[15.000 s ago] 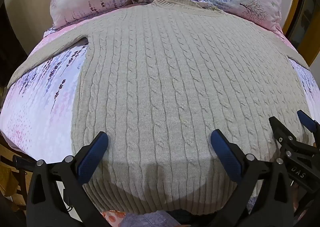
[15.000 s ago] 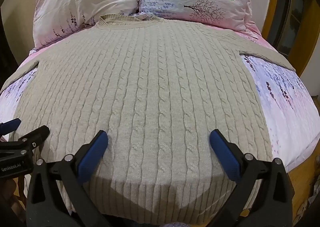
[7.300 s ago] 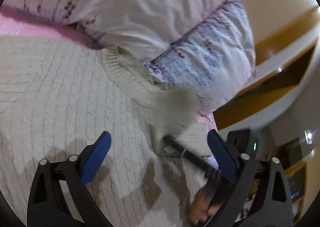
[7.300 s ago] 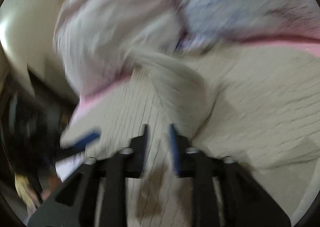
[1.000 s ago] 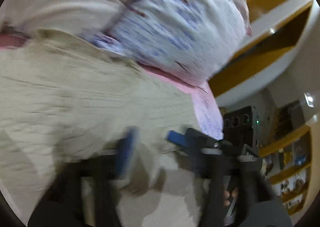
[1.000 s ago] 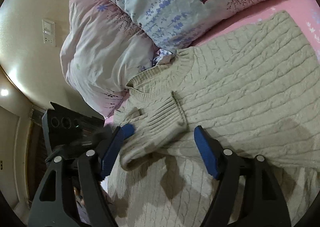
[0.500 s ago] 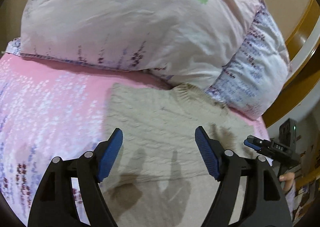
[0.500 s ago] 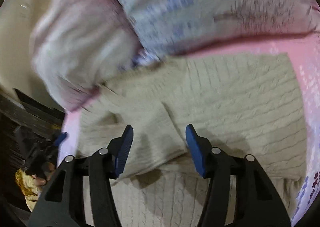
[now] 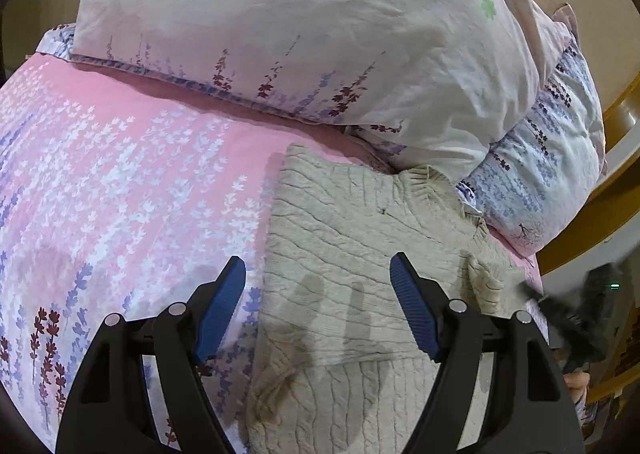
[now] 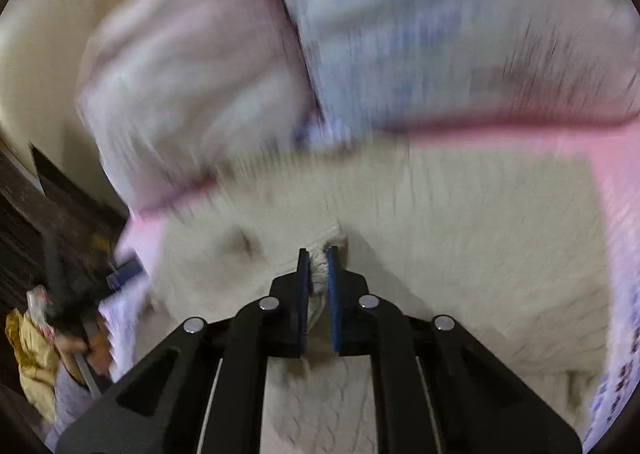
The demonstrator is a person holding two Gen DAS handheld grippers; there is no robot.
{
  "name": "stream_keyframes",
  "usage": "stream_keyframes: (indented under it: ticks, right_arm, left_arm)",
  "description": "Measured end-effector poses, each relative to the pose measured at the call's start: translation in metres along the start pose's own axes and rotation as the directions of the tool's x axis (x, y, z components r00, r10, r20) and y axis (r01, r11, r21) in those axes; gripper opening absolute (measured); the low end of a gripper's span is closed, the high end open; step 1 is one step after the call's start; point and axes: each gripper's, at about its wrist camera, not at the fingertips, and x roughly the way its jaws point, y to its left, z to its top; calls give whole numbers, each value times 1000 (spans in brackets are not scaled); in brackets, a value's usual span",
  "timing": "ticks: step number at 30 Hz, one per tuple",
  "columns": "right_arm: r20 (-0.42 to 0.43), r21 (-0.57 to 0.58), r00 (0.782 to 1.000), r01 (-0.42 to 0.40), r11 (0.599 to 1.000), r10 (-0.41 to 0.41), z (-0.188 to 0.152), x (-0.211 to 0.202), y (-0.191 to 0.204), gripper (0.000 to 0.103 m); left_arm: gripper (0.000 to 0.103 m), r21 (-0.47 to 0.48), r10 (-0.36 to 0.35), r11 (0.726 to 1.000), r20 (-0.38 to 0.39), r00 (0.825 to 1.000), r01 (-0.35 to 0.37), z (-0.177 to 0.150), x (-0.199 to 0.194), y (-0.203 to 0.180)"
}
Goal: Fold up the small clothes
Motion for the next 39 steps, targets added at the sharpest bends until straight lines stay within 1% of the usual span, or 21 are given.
stream_keyframes:
  ticks: [1, 3, 4, 6, 8, 10, 12, 15, 17, 20, 22, 26, 27, 28, 29, 30, 31, 33, 36, 38, 39]
  right_arm:
    - [66, 13, 998, 2, 1000, -3, 3, -13, -2, 8]
    - [170, 77, 982, 70, 995, -82, 2, -37, -16, 8]
    - [165, 126, 974, 133, 983, -153, -4, -42, -29, 8]
    - [63, 155, 976, 195, 968, -207, -14, -33, -47, 9]
    - [-30, 186, 982, 191, 964, -189, -27, -23, -63, 15]
    - [-36, 243, 987, 163, 956, -159, -28, -25, -76, 26]
    - [-26, 279, 992, 128, 952, -126, -24, -28, -84, 41]
    - [-49, 273, 994, 109, 956, -100, -16, -19, -83, 41]
    - [-77, 242, 991, 129, 962, -114, -13, -9, -79, 39]
    - [-107, 227, 990, 115, 967, -92, -17, 0, -76, 11]
    - [-106, 222, 990, 115, 968, -93, -16, 1, -73, 12]
    - [-106, 233, 991, 102, 967, -79, -13, 1, -74, 21]
    - [-108, 231, 991, 103, 967, -79, -12, 1, -74, 22]
    - [-110, 227, 990, 108, 968, -84, -11, 3, -74, 22]
    - [-113, 220, 990, 113, 969, -90, -10, 7, -72, 17]
    - [-113, 208, 989, 113, 971, -91, -10, 9, -70, 10]
    - [-112, 194, 990, 108, 975, -87, -10, 11, -67, 9]
    - [-79, 145, 994, 91, 985, -80, -8, 7, -53, 8]
    - [39, 109, 999, 12, 994, -16, -1, -14, -34, 7]
    - [122, 108, 992, -46, 993, 32, -1, -31, -30, 7]
    - [134, 110, 991, -42, 993, 27, -3, -34, -31, 7]
  left_arm:
    - [75, 0, 5, 1000, 2, 1000, -5, 0, -1, 2]
    - [75, -3, 10, 1000, 4, 1000, -10, 0, -2, 6]
    - [75, -7, 7, 1000, 4, 1000, -7, 0, -3, 8]
    - [75, -10, 9, 1000, 3, 1000, -9, -1, -3, 11]
    - [75, -13, 9, 1000, -5, 1000, -9, 0, -1, 14]
    - [75, -24, -2, 1000, -16, 1000, 2, 0, 1, 15]
    - [75, -32, -21, 999, -25, 999, 20, -1, 2, 15]
    - [75, -33, -44, 999, -36, 998, 42, 0, 3, 13]
    - [75, -23, -30, 999, -42, 999, 29, 1, 5, 12]
    - [74, -36, -22, 999, -58, 998, 20, 2, 9, 14]
    - [74, -41, -20, 999, -75, 997, 17, 4, 14, 15]
    - [64, -30, -5, 1000, -81, 997, 2, 7, 25, 14]
    - [57, -27, -8, 1000, -86, 996, 6, 8, 29, 13]
    - [55, -29, -13, 1000, -90, 996, 11, 8, 32, 12]
    - [49, -29, -11, 1000, -85, 996, 9, 9, 33, 11]
    - [35, -23, -15, 1000, -92, 996, 13, 10, 38, 10]
    - [32, -16, -10, 1000, -100, 995, 8, 9, 41, 8]
    - [10, 30, 22, 999, -83, 996, -19, 8, 42, 2]
    - [8, 58, 9, 998, -39, 999, -6, 10, 32, -2]
    - [8, 47, -22, 999, -1, 1000, 22, 15, 21, 6]
    - [8, 41, -21, 999, 10, 1000, 21, 17, 17, 11]
